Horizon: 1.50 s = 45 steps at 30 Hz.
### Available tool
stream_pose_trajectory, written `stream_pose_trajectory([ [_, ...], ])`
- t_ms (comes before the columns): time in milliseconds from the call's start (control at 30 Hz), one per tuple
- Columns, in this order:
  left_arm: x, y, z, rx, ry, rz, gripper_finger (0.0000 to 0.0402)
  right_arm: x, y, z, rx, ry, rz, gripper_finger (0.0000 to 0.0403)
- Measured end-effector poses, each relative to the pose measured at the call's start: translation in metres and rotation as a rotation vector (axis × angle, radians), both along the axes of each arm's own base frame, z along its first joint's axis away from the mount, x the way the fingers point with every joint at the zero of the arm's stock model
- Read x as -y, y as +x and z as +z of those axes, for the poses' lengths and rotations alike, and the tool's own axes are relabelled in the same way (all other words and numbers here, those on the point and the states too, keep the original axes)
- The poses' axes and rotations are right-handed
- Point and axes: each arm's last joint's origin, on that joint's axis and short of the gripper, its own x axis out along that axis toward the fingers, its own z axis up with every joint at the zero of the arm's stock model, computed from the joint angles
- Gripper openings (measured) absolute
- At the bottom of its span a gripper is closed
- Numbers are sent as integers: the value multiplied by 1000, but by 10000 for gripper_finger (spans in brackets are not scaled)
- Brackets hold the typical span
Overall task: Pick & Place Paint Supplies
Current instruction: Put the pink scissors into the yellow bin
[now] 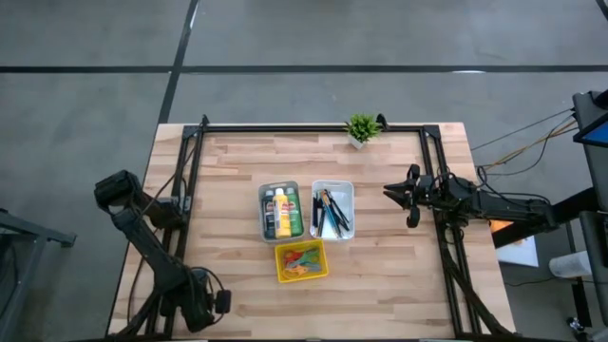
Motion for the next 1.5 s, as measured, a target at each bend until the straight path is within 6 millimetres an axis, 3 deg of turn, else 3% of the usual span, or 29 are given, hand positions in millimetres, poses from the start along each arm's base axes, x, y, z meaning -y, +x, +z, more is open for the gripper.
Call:
stream_pose_trajectory([
  [667, 0, -1, -22, -47, -2, 39, 65, 0, 0, 0, 0, 0, 0, 78],
  [833, 0, 0, -22, -39, 0, 37, 59, 0, 0, 0, 0, 0, 0, 78],
  [1067, 0, 0, -22, -29, 1, 36, 6, 0, 0, 0, 0, 0, 0, 78],
  [1500, -1, 2, -13, 13, -37, 47, 9, 0, 0, 0, 0, 0, 0, 78],
])
